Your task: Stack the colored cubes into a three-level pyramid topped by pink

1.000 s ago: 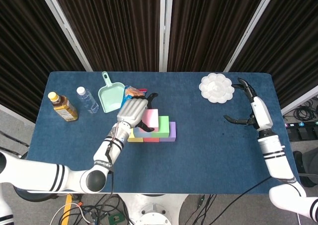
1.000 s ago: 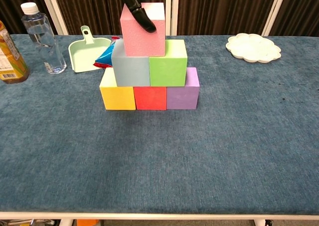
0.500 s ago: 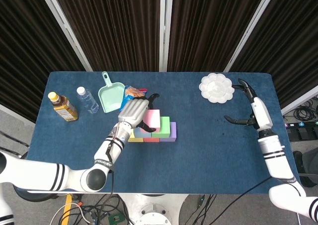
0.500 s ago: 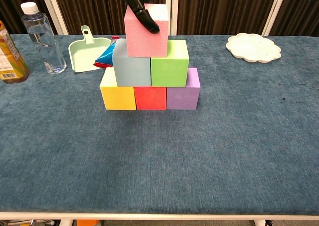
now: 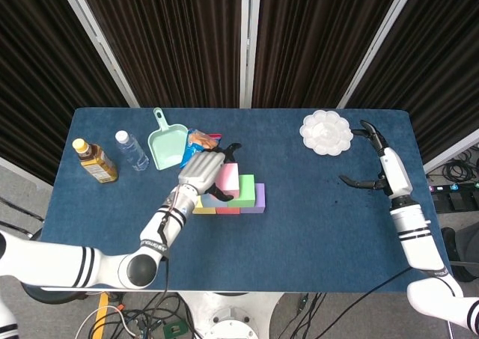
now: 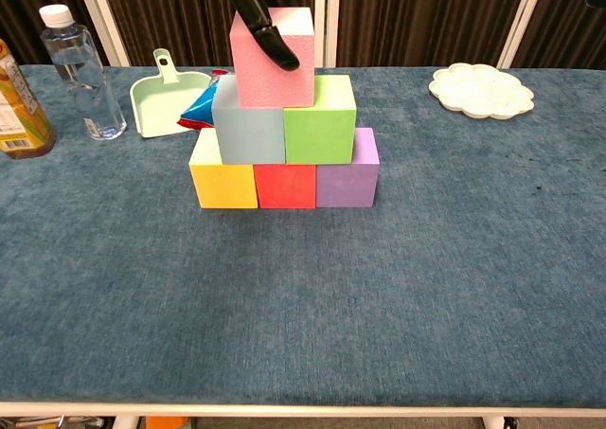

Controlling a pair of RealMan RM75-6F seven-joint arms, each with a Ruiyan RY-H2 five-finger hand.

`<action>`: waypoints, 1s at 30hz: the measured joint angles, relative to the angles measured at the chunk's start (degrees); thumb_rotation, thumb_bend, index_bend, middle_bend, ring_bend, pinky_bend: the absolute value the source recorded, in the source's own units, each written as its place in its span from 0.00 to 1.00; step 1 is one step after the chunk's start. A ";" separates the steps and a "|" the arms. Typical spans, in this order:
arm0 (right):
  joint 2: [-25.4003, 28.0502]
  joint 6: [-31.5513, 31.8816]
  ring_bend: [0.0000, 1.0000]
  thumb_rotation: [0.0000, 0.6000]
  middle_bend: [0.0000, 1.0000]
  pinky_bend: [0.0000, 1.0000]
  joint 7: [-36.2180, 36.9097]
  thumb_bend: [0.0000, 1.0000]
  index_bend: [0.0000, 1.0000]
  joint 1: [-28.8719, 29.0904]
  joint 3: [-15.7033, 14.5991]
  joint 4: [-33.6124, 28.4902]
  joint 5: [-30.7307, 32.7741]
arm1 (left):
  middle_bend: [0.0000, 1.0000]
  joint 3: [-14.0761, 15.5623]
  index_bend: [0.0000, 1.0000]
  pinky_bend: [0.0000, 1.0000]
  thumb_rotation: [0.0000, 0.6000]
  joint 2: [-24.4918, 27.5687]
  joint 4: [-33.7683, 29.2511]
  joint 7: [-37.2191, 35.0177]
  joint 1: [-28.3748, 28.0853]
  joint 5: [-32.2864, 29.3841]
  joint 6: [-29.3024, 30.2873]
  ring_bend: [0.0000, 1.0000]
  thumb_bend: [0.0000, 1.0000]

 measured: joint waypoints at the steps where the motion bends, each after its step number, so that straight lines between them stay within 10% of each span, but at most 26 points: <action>1: 0.05 0.06 0.00 1.00 0.16 0.00 0.02 0.06 0.00 -0.04 0.01 -0.09 -0.03 | 0.22 0.00 0.08 0.19 1.00 0.17 -0.22 -0.09 0.08 0.10 0.03 0.14 0.09; 13: 2.86 1.13 0.00 1.00 0.16 0.00 -0.60 0.06 0.00 -0.44 0.88 -5.31 -0.64 | 0.15 0.59 0.08 0.16 1.00 9.99 -8.43 -4.46 6.82 8.22 0.53 0.05 0.09; 30: 8.38 -3.33 0.00 1.00 0.15 0.00 -17.42 0.00 0.00 4.22 2.51 -20.97 1.86 | 0.13 13.42 0.09 0.16 1.00 19.00 -1.97 -30.89 35.22 52.96 10.69 0.03 0.06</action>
